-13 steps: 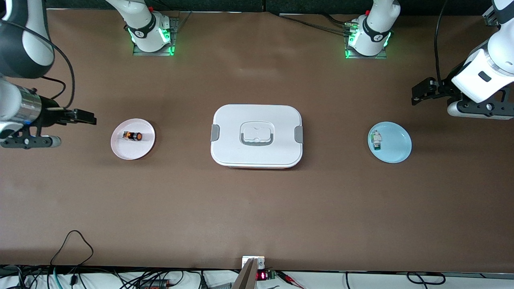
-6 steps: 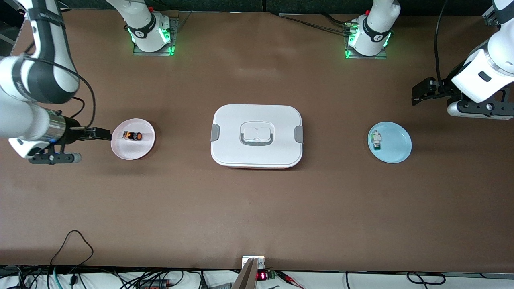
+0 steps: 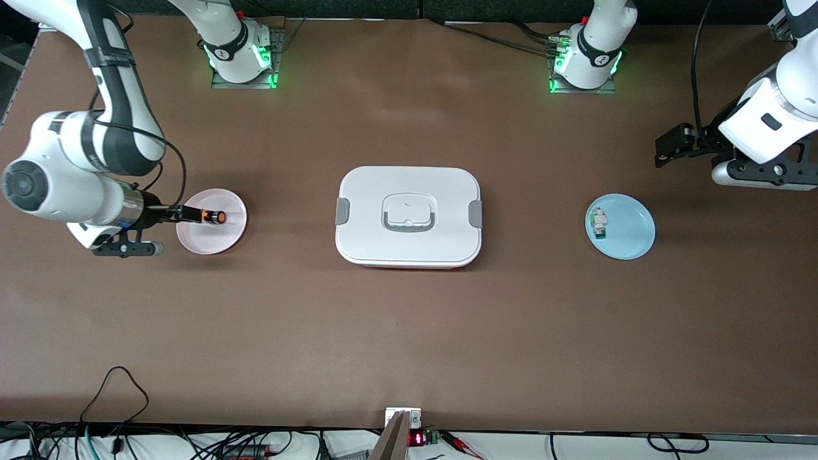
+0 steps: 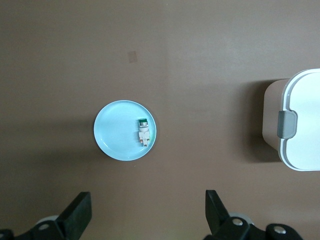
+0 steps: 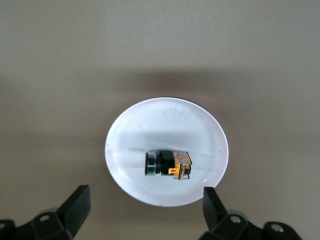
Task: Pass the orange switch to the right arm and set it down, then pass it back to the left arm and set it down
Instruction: 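Lower the right gripper over the orange switch on the pink plate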
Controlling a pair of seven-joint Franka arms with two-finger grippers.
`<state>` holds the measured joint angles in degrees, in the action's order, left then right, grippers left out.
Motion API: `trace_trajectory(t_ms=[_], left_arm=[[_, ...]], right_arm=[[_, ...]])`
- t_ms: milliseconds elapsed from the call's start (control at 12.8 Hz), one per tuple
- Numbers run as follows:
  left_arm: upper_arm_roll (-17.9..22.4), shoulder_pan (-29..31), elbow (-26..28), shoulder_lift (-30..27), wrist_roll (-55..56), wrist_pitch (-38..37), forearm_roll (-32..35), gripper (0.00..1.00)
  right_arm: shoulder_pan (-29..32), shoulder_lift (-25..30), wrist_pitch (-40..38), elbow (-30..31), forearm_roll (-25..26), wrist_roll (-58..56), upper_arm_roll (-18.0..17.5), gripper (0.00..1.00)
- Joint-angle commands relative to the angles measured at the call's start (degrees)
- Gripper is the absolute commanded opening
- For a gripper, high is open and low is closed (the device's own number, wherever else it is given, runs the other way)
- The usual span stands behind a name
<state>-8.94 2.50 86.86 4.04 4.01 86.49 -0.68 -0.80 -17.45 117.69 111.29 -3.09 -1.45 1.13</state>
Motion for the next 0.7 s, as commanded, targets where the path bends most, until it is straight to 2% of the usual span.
trace_trajectory(t_ms=[0,313,626], left_arm=[[-0.2,0.3,-1.6,0.5,-0.3,-1.3,-0.2,1.00],[-0.2,0.3,-1.6,0.5,-0.3,-1.3,-0.3,1.00],[-0.2,0.3,-1.6,0.5,-0.3,-1.3,-0.3,1.00]], right_arm=[[1.1,0.3,4.8,4.8,-0.8,-0.3,0.0,1.00],[1.1,-2.1,11.1,8.0,-0.8,-1.8,0.0,1.00],[0.9,-4.9,13.4,8.0,-0.8,-1.8,-0.1,1.00]])
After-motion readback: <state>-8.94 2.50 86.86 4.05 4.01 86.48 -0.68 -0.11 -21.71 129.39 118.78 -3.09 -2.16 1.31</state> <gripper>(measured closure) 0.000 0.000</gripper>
